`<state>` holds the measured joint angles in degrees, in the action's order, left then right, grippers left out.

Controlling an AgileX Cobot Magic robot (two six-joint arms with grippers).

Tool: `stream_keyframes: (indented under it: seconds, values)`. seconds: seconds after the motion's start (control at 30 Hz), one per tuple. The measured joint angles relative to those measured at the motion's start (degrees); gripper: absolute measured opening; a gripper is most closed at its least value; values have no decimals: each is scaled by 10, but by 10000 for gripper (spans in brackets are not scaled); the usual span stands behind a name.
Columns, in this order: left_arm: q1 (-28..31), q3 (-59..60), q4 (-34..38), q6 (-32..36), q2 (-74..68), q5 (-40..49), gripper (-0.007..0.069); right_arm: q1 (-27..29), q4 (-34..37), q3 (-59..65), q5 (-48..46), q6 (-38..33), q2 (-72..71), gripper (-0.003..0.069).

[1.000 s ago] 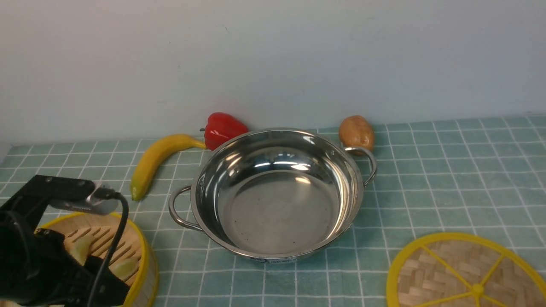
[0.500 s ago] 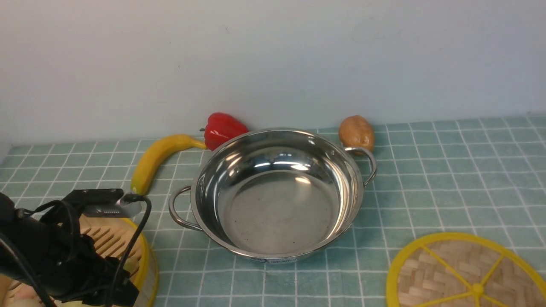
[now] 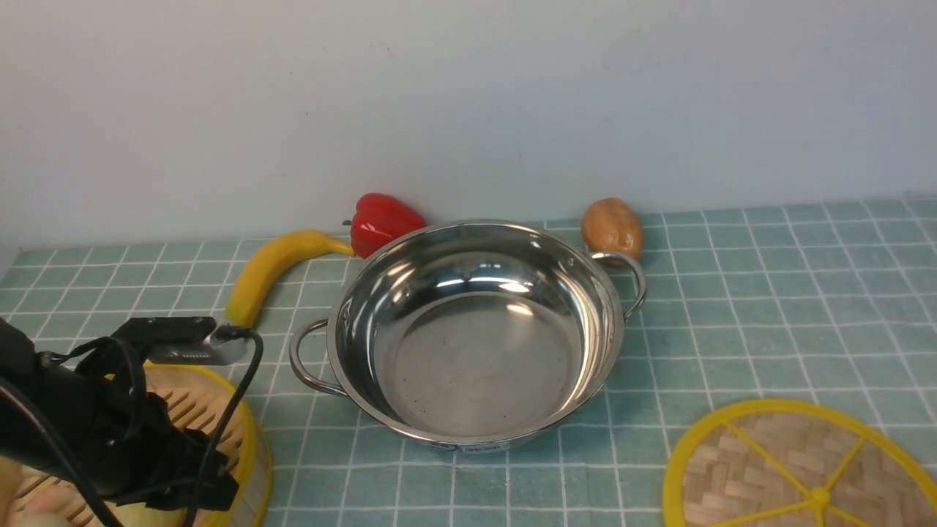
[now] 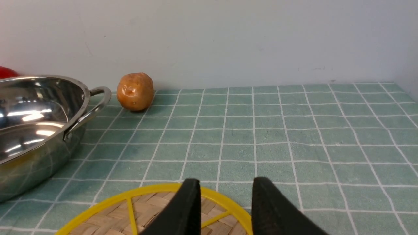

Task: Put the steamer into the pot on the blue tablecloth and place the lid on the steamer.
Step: 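Grasp the rim of the steamer basket holding the buns with the left gripper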

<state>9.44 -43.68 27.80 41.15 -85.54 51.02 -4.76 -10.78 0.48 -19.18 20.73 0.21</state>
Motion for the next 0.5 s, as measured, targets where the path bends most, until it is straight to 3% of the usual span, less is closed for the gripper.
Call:
stream_keyframes:
  seconds: [0.5]
  values:
    - [-59,0,-44,-25,-25,-39,250,0,0,0,0,0,0,243]
